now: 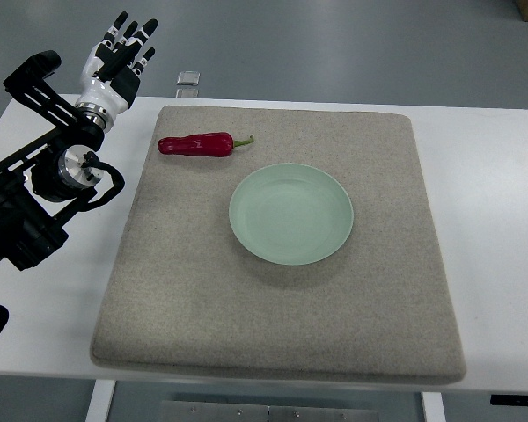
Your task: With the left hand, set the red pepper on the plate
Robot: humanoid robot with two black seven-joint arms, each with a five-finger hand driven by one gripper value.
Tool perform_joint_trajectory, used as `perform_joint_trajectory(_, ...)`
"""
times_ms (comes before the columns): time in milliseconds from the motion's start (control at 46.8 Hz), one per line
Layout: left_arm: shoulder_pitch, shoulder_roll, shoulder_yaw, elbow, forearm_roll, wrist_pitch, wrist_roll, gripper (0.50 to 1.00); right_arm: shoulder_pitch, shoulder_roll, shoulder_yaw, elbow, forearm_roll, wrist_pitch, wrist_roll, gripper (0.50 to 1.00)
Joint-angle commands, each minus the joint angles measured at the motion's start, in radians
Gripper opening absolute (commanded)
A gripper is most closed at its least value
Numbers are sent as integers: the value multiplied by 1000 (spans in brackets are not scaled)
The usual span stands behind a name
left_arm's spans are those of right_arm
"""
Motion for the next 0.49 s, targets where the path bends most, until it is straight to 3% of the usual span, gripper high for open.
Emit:
perform_joint_trajectory(0,0,0,0,0,0,0,0,1000,1,0,0,0,0,0,0,928)
perform_joint_trajectory(470,-2,1,0,1,0,-5,-14,1000,1,0,0,0,0,0,0,928)
